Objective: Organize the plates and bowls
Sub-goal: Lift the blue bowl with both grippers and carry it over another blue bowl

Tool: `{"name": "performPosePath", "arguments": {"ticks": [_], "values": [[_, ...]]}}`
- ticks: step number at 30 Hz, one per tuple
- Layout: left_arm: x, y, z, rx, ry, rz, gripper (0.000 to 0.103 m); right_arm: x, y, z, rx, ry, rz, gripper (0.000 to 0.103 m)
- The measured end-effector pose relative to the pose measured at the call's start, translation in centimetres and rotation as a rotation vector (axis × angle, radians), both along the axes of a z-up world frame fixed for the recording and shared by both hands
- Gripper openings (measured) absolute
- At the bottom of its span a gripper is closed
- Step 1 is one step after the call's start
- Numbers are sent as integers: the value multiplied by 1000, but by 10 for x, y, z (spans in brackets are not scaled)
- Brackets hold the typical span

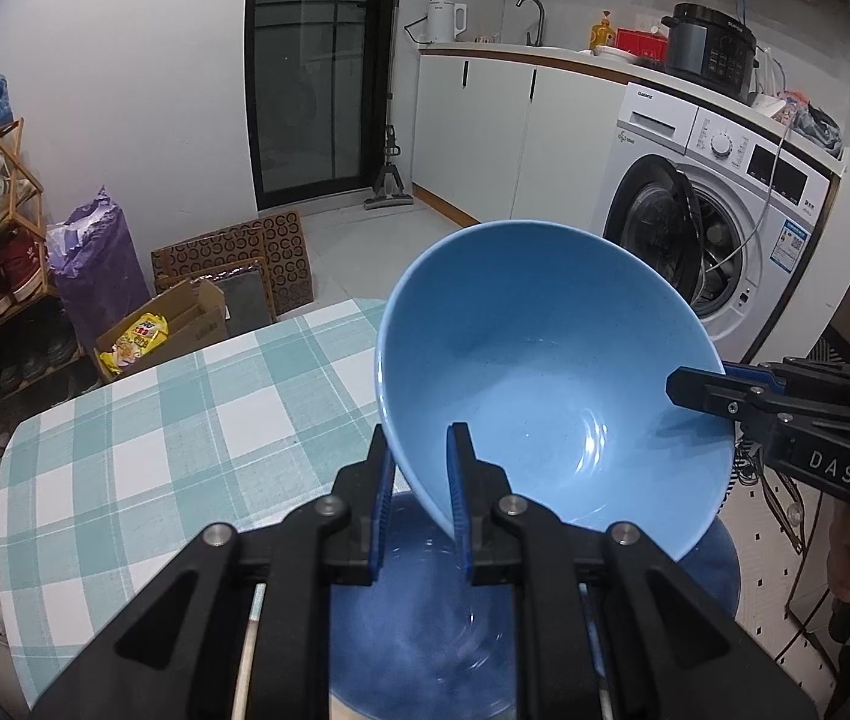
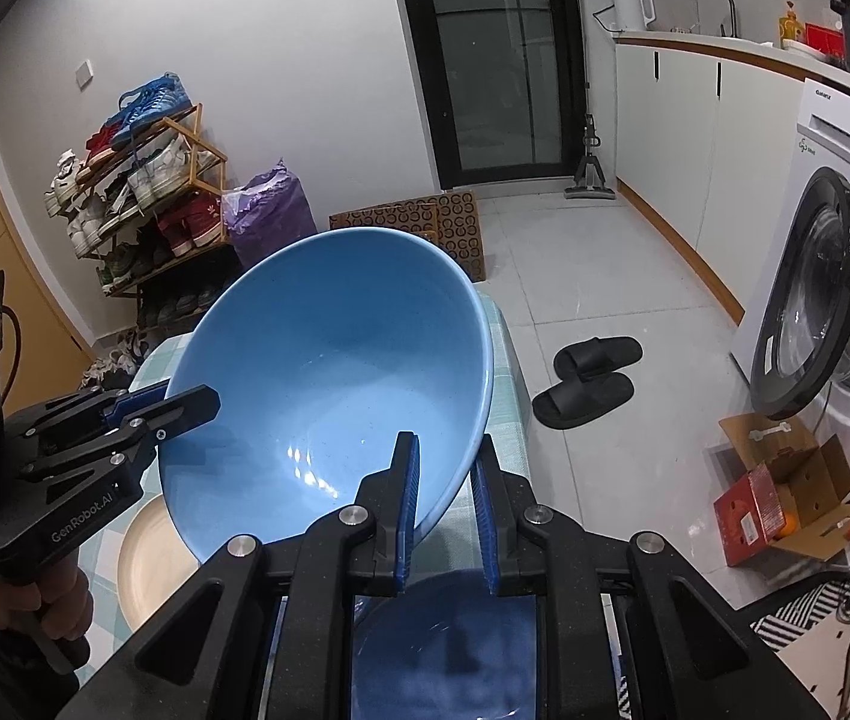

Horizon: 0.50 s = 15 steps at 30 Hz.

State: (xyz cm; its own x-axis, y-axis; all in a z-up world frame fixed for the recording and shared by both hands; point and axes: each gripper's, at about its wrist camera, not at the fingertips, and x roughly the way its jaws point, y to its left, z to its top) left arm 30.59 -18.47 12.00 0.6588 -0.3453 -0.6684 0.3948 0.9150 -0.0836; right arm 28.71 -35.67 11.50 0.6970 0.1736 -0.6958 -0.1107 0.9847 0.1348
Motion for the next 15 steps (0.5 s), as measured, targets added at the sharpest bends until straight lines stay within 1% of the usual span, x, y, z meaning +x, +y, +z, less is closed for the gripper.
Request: {"name": "performPosePath", "arguments": {"ticks": [5,15], "values": [[-14,10,2,-6,-10,12,15,-15,12,4,-8,-8,20,17],[-38,32,0,-2,-17,45,15,-34,42,-2,-16,-1,62,17]]}}
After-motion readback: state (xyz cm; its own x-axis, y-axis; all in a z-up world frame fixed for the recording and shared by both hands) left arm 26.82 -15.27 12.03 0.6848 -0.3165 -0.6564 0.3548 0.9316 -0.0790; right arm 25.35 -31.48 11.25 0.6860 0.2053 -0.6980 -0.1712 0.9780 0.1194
